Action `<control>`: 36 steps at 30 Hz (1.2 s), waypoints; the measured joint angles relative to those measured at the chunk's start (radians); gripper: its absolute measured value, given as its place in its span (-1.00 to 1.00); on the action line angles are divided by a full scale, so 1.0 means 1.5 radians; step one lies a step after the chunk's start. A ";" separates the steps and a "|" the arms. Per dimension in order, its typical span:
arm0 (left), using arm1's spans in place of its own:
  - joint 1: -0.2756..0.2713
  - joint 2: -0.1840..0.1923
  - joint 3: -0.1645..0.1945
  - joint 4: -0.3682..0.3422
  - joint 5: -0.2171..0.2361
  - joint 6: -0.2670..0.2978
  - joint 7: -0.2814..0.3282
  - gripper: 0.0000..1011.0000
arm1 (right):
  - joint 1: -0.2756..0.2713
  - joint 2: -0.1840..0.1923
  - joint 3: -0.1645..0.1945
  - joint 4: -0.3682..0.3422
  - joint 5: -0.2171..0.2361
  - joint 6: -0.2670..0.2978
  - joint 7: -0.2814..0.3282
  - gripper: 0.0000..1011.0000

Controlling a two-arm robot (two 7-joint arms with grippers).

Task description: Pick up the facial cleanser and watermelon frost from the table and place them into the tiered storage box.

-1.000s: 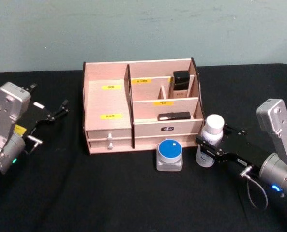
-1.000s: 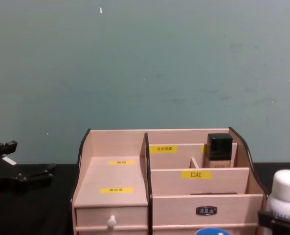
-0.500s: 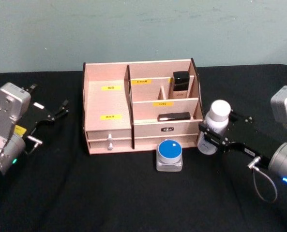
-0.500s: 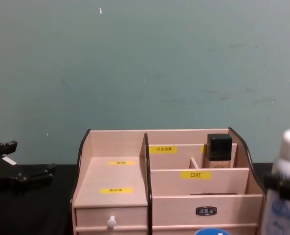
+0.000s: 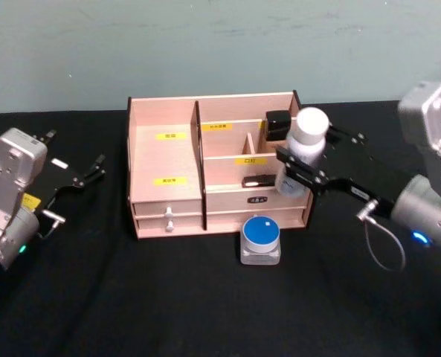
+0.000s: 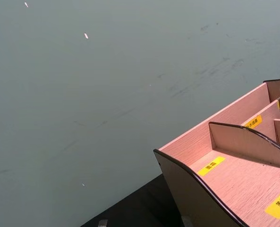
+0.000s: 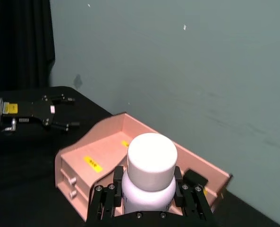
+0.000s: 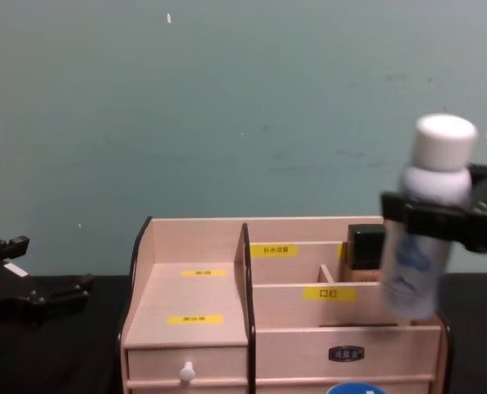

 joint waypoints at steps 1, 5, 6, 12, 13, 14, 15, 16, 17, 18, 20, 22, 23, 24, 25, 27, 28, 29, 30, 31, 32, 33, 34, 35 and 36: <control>0.000 0.000 0.000 0.000 0.000 0.000 0.000 1.00 | 0.009 -0.004 -0.005 0.004 -0.002 0.002 0.001 0.18; 0.000 0.000 0.000 0.000 0.000 0.000 0.000 1.00 | 0.063 -0.029 -0.035 0.044 -0.014 0.008 0.003 0.18; 0.000 0.000 0.000 0.000 0.000 0.000 0.000 1.00 | 0.072 -0.034 -0.040 0.052 -0.015 0.008 0.004 0.18; 0.000 0.000 0.000 0.000 0.000 0.000 0.000 1.00 | 0.137 -0.071 -0.072 0.117 -0.029 0.008 0.007 0.18; 0.000 0.000 0.000 0.000 0.000 0.000 0.000 1.00 | 0.145 -0.077 -0.076 0.128 -0.031 0.007 0.007 0.18; 0.000 0.000 0.000 0.000 0.000 0.000 0.000 1.00 | 0.158 -0.085 -0.082 0.144 -0.034 0.005 0.008 0.18; 0.000 0.000 0.000 0.000 0.000 0.000 0.000 1.00 | 0.165 -0.090 -0.086 0.152 -0.036 0.003 0.008 0.18; 0.000 0.000 0.000 0.000 0.000 0.000 0.000 1.00 | 0.171 -0.095 -0.089 0.161 -0.037 0.002 0.008 0.18; 0.000 0.000 0.000 0.000 0.000 0.000 0.000 1.00 | 0.177 -0.099 -0.092 0.170 -0.039 0.000 0.009 0.18; 0.000 0.000 0.000 0.000 0.000 0.000 0.000 1.00 | 0.189 -0.107 -0.097 0.188 -0.041 -0.003 0.009 0.18; 0.000 0.000 0.000 0.000 0.000 0.000 0.000 1.00 | 0.200 -0.116 -0.101 0.205 -0.043 -0.008 0.011 0.18; 0.000 0.000 0.000 0.000 0.000 0.000 0.000 1.00 | 0.214 -0.126 -0.107 0.227 -0.046 -0.015 0.011 0.18; 0.000 0.000 0.000 0.000 0.000 0.000 0.000 1.00 | 0.218 -0.129 -0.108 0.234 -0.047 -0.016 0.012 0.18; 0.000 0.000 0.000 0.000 0.000 0.000 0.000 1.00 | 0.226 -0.134 -0.111 0.247 -0.049 -0.020 0.012 0.18; 0.000 0.000 0.000 0.000 0.000 0.000 0.000 1.00 | 0.229 -0.137 -0.112 0.253 -0.050 -0.022 0.012 0.18; 0.000 0.000 0.000 0.000 0.000 0.000 0.000 1.00 | 0.238 -0.142 -0.114 0.267 -0.052 -0.026 0.013 0.18; 0.000 0.000 0.000 0.000 0.000 0.000 0.000 1.00 | 0.241 -0.145 -0.114 0.272 -0.053 -0.028 0.013 0.18; 0.000 0.000 0.000 0.000 0.000 0.000 0.000 1.00 | 0.244 -0.146 -0.115 0.278 -0.054 -0.030 0.013 0.18; 0.000 0.000 0.000 0.000 0.000 0.000 0.000 1.00 | 0.249 -0.150 -0.115 0.288 -0.055 -0.033 0.013 0.18; 0.000 0.000 0.000 0.000 0.000 0.000 0.000 1.00 | 0.251 -0.151 -0.115 0.292 -0.056 -0.034 0.013 0.18; 0.000 0.000 0.000 0.000 0.000 0.000 0.000 1.00 | 0.253 -0.152 -0.115 0.296 -0.056 -0.036 0.014 0.18; 0.000 0.000 0.000 0.000 0.000 0.000 0.000 1.00 | 0.255 -0.153 -0.115 0.302 -0.057 -0.037 0.013 0.18; 0.000 0.000 0.000 0.000 0.000 0.000 0.000 1.00 | 0.258 -0.156 -0.115 0.310 -0.058 -0.040 0.013 0.18; 0.000 0.000 0.000 0.000 0.000 0.000 0.000 1.00 | 0.260 -0.157 -0.115 0.314 -0.058 -0.042 0.013 0.18; 0.000 0.000 0.000 0.000 0.000 0.000 0.000 1.00 | 0.264 -0.159 -0.113 0.323 -0.058 -0.046 0.013 0.18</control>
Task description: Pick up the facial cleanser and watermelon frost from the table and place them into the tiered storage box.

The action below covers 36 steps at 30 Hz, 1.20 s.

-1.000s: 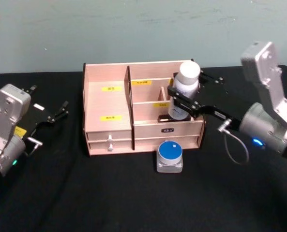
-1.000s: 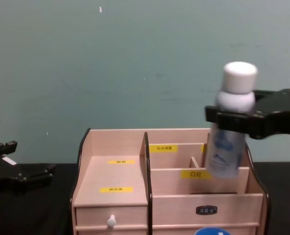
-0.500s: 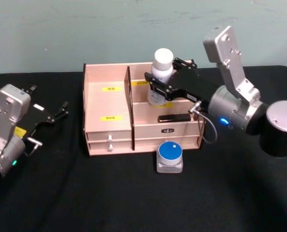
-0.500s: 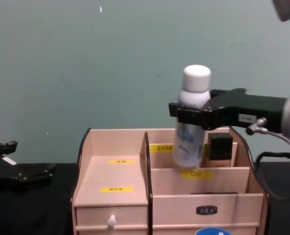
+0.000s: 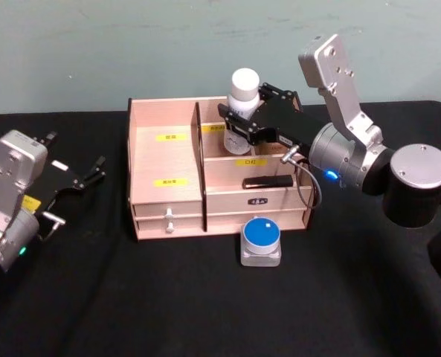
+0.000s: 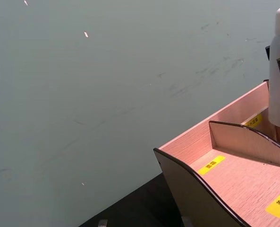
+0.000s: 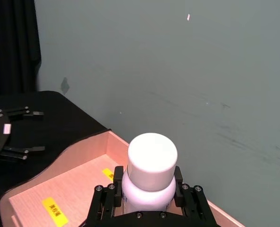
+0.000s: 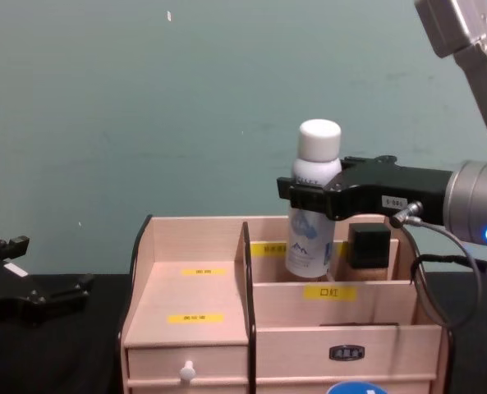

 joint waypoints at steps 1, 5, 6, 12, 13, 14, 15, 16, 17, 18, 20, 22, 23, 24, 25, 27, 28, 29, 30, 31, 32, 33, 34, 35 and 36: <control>0.000 0.000 0.000 0.000 0.000 0.000 0.000 1.00 | 0.002 -0.001 0.001 0.004 0.000 -0.002 0.000 0.18; 0.000 0.000 0.000 0.000 0.000 0.000 0.000 1.00 | 0.007 -0.006 0.004 0.020 0.000 -0.013 0.001 0.18; 0.000 0.000 0.000 0.000 0.000 0.000 0.000 1.00 | 0.009 -0.007 0.005 0.023 0.000 -0.014 0.001 0.18; 0.000 0.000 0.000 0.000 0.000 0.000 0.000 1.00 | 0.017 -0.014 0.004 0.038 0.000 -0.023 0.006 0.18; 0.000 0.000 0.000 0.000 0.000 0.000 0.000 1.00 | 0.018 -0.015 0.004 0.039 0.000 -0.024 0.007 0.18; 0.000 0.000 0.000 0.000 0.000 0.000 0.000 1.00 | 0.019 -0.016 0.003 0.041 0.000 -0.025 0.007 0.18; 0.000 0.000 0.000 0.000 0.000 0.000 0.000 1.00 | 0.020 -0.017 0.003 0.042 0.000 -0.025 0.007 0.18; 0.000 0.000 0.000 0.000 0.000 0.000 0.000 1.00 | 0.021 -0.019 0.003 0.044 0.000 -0.026 0.008 0.18; 0.000 0.000 0.000 0.000 0.000 0.000 0.000 1.00 | 0.022 -0.020 0.003 0.046 0.000 -0.026 0.008 0.18; 0.000 0.000 0.000 0.000 0.000 0.000 0.000 1.00 | 0.023 -0.020 0.002 0.048 0.000 -0.026 0.009 0.18; 0.000 0.000 0.000 0.000 0.000 0.000 0.000 1.00 | 0.025 -0.023 0.001 0.053 0.000 -0.027 0.010 0.18; 0.000 0.000 0.000 0.000 0.000 0.000 0.000 1.00 | 0.026 -0.024 -0.001 0.057 0.000 -0.028 0.011 0.18; 0.000 0.000 0.000 0.000 0.000 0.000 0.000 1.00 | 0.027 -0.025 -0.001 0.059 0.000 -0.028 0.012 0.18; 0.000 0.000 0.000 0.000 0.000 0.000 0.000 1.00 | 0.029 -0.027 -0.003 0.063 0.000 -0.029 0.013 0.18; 0.000 0.000 0.000 0.000 0.000 0.000 0.000 1.00 | 0.030 -0.028 -0.004 0.065 0.000 -0.030 0.014 0.18; 0.000 0.000 0.000 0.000 0.000 0.000 0.000 1.00 | 0.032 -0.031 -0.005 0.071 -0.001 -0.033 0.015 0.18; 0.000 0.000 0.000 0.000 0.000 0.000 0.000 1.00 | 0.033 -0.032 -0.005 0.073 -0.001 -0.034 0.016 0.18; 0.000 0.000 0.000 0.000 0.000 0.000 0.000 1.00 | 0.034 -0.032 -0.006 0.075 -0.001 -0.035 0.016 0.18; 0.000 0.000 0.000 0.000 0.000 0.000 0.000 1.00 | 0.036 -0.034 -0.006 0.079 -0.001 -0.037 0.017 0.18; 0.000 0.000 0.000 0.000 0.000 0.000 0.000 1.00 | 0.036 -0.035 -0.007 0.081 -0.001 -0.038 0.018 0.18; 0.000 0.000 0.000 0.000 0.000 0.000 0.000 1.00 | 0.037 -0.036 -0.007 0.084 -0.001 -0.039 0.018 0.18; 0.000 0.000 0.000 0.000 0.000 0.000 0.000 1.00 | 0.037 -0.036 -0.007 0.086 -0.001 -0.040 0.018 0.18; 0.000 0.000 0.000 0.000 0.000 0.000 0.000 1.00 | 0.037 -0.037 -0.007 0.087 -0.001 -0.040 0.019 0.18; 0.000 0.000 0.000 0.000 0.000 0.000 0.000 1.00 | 0.037 -0.037 -0.008 0.089 -0.001 -0.041 0.019 0.18; 0.000 0.000 0.000 0.000 0.000 0.000 0.000 1.00 | 0.037 -0.039 -0.008 0.092 -0.001 -0.041 0.019 0.18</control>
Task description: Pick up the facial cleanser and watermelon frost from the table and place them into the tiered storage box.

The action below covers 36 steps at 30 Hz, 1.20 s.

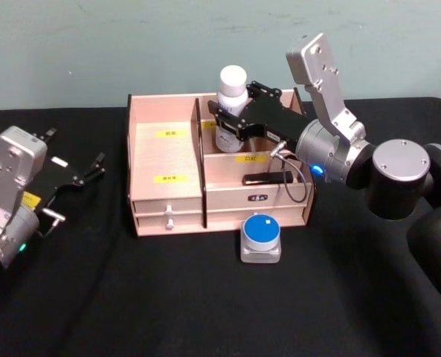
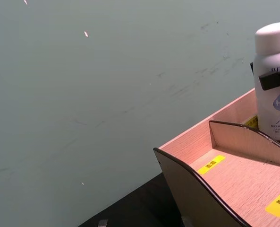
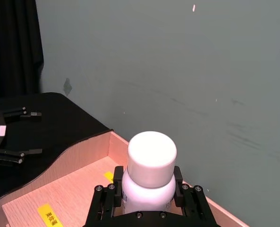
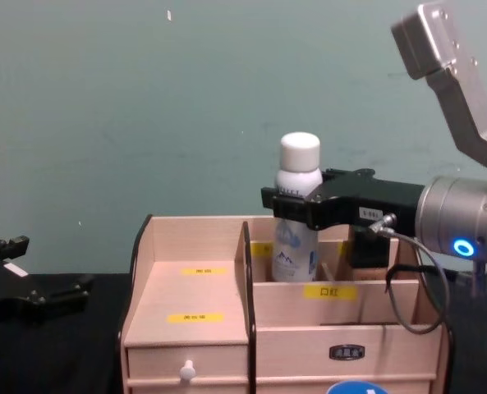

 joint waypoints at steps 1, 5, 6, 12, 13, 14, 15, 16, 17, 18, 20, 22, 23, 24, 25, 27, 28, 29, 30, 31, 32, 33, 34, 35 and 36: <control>0.000 0.000 0.000 0.000 0.000 0.000 0.000 1.00 | 0.000 -0.001 0.000 0.002 0.000 0.000 0.000 0.18; 0.000 0.000 0.000 0.000 0.000 0.000 0.000 1.00 | 0.001 -0.003 -0.001 0.012 0.002 -0.002 0.003 0.18; 0.000 0.000 0.000 0.000 0.000 0.000 0.000 1.00 | 0.001 -0.004 -0.001 0.013 0.002 -0.002 0.003 0.18; 0.000 0.000 0.000 0.000 0.000 0.000 0.000 1.00 | 0.003 -0.007 -0.002 0.030 0.007 -0.003 0.009 0.18; 0.000 0.000 0.000 0.000 0.000 0.000 0.000 1.00 | 0.003 -0.007 -0.002 0.032 0.008 -0.003 0.010 0.18; 0.000 0.000 0.000 0.000 0.000 0.000 0.000 1.00 | 0.003 -0.007 -0.003 0.036 0.008 -0.002 0.010 0.18; 0.000 0.000 0.000 0.000 0.000 0.000 0.000 1.00 | 0.003 -0.007 -0.003 0.039 0.009 -0.001 0.011 0.18; 0.000 0.000 0.000 0.000 0.000 0.000 0.000 1.00 | 0.003 -0.007 -0.003 0.040 0.009 -0.001 0.011 0.18; 0.000 0.000 0.000 0.000 0.000 0.000 0.000 1.00 | 0.003 -0.008 -0.004 0.042 0.009 0.000 0.011 0.18; 0.000 0.000 0.000 0.000 0.000 0.000 0.000 1.00 | 0.003 -0.008 -0.004 0.043 0.009 0.001 0.012 0.18; 0.000 0.000 0.000 0.000 0.000 0.000 0.000 1.00 | 0.004 -0.008 -0.006 0.047 0.010 0.004 0.013 0.18; 0.000 0.000 0.000 0.000 0.000 0.000 0.000 1.00 | 0.004 -0.007 -0.007 0.050 0.010 0.005 0.015 0.18; 0.000 0.000 0.000 0.000 0.000 0.000 0.000 1.00 | 0.005 -0.007 -0.007 0.051 0.009 0.006 0.015 0.18; 0.000 0.000 0.000 0.000 0.000 0.000 0.000 1.00 | 0.006 -0.007 -0.008 0.053 0.009 0.007 0.016 0.18; 0.000 0.000 0.000 0.000 0.000 0.000 0.000 1.00 | 0.006 -0.007 -0.008 0.053 0.009 0.007 0.016 0.18; 0.000 0.000 0.000 0.000 0.000 0.000 0.000 1.00 | 0.006 -0.007 -0.008 0.053 0.009 0.007 0.016 0.18; 0.000 0.000 0.000 0.000 0.000 0.000 0.000 1.00 | 0.006 -0.007 -0.008 0.053 0.009 0.007 0.016 0.18; 0.000 0.000 0.000 0.000 0.000 0.000 0.000 1.00 | 0.006 -0.007 -0.008 0.053 0.009 0.007 0.015 0.18; 0.000 0.000 0.000 0.000 0.000 0.000 0.000 1.00 | 0.005 -0.007 -0.008 0.052 0.009 0.007 0.015 0.18; 0.000 0.000 0.000 0.000 0.000 0.000 0.000 1.00 | 0.005 -0.007 -0.008 0.052 0.009 0.007 0.015 0.18; 0.000 0.000 0.000 0.000 0.000 0.000 0.000 1.00 | 0.005 -0.007 -0.008 0.052 0.009 0.007 0.015 0.18; 0.000 0.000 0.000 0.000 0.000 0.000 0.000 1.00 | 0.005 -0.007 -0.008 0.052 0.009 0.007 0.015 0.19; 0.000 0.000 0.000 0.000 0.000 0.000 0.000 1.00 | 0.005 -0.007 -0.008 0.051 0.009 0.007 0.015 0.23; 0.000 0.000 0.000 0.000 0.000 0.000 0.000 1.00 | 0.005 -0.007 -0.007 0.051 0.009 0.007 0.015 0.25; 0.000 0.000 0.000 0.000 0.000 0.000 0.000 1.00 | 0.005 -0.007 -0.007 0.051 0.009 0.007 0.015 0.34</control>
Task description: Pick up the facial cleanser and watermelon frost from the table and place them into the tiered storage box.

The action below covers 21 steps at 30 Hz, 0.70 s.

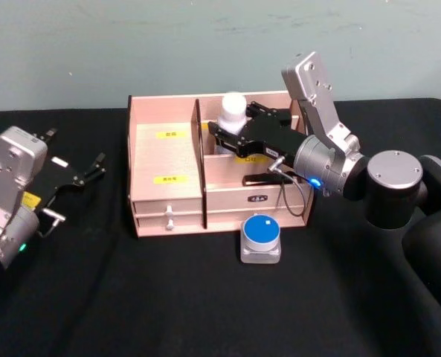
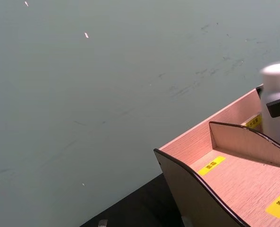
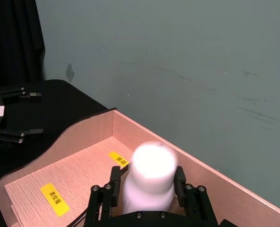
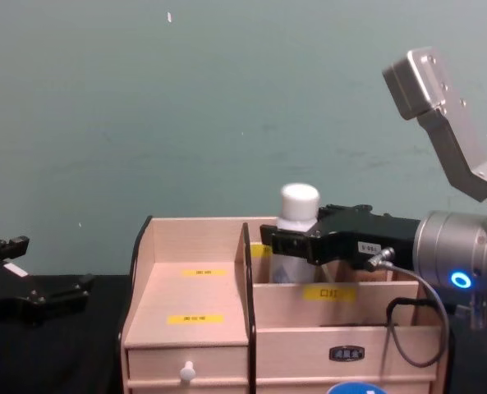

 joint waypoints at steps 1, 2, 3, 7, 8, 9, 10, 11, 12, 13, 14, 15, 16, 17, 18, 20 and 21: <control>0.000 0.000 0.000 0.000 0.000 0.000 0.000 1.00 | 0.000 0.000 0.000 0.000 0.000 0.000 0.000 0.38; 0.000 0.000 0.000 0.000 0.000 0.000 0.000 1.00 | 0.000 0.000 0.000 0.000 0.000 0.000 0.000 0.46; 0.000 0.000 0.000 0.000 0.000 0.000 0.000 1.00 | 0.000 0.000 0.000 0.000 0.000 0.000 0.000 0.53; 0.000 0.000 0.000 0.000 0.000 0.000 0.000 1.00 | 0.000 0.000 0.000 -0.001 0.000 0.000 0.000 0.75; 0.000 0.000 0.000 0.000 0.000 0.000 0.000 1.00 | 0.000 0.000 0.001 -0.001 0.000 0.000 -0.001 0.78; 0.000 0.000 0.000 0.000 0.000 0.000 0.000 1.00 | 0.000 0.000 0.001 -0.001 0.000 0.000 -0.001 0.81; 0.000 0.000 0.000 0.000 0.000 0.000 0.000 1.00 | -0.001 0.000 0.001 -0.001 0.000 0.000 -0.001 0.91; 0.000 0.000 0.000 0.000 0.000 0.000 0.000 1.00 | -0.001 0.000 0.001 -0.002 0.000 0.000 -0.001 0.94; 0.000 0.000 0.000 0.000 0.000 0.000 0.000 1.00 | -0.002 0.002 0.001 -0.006 0.000 0.000 -0.001 0.95; 0.000 0.000 0.000 0.000 0.000 0.000 0.000 1.00 | -0.003 0.004 0.002 -0.009 0.000 0.001 -0.001 0.98; 0.000 0.000 0.000 0.000 0.000 0.000 0.000 1.00 | -0.004 0.006 0.002 -0.013 0.000 0.003 -0.001 0.98; 0.000 0.000 0.000 0.000 0.000 0.000 0.000 1.00 | -0.005 0.007 0.002 -0.016 0.001 0.004 -0.001 0.98; 0.000 0.000 0.000 0.000 0.000 0.000 0.000 1.00 | -0.006 0.009 0.002 -0.020 0.001 0.006 -0.001 0.98; 0.000 0.000 0.000 0.000 0.000 0.000 0.000 1.00 | -0.009 0.014 0.003 -0.029 0.001 0.011 -0.001 0.98; 0.000 0.000 0.000 0.000 0.000 0.000 0.000 1.00 | -0.011 0.018 0.003 -0.040 0.001 0.017 -0.001 0.98; 0.000 0.000 0.000 0.000 0.000 0.000 0.000 1.00 | -0.014 0.024 0.003 -0.054 0.000 0.025 -0.001 0.98; 0.000 0.000 0.000 0.000 0.000 0.000 0.000 1.00 | -0.015 0.027 0.003 -0.060 0.000 0.028 -0.002 0.98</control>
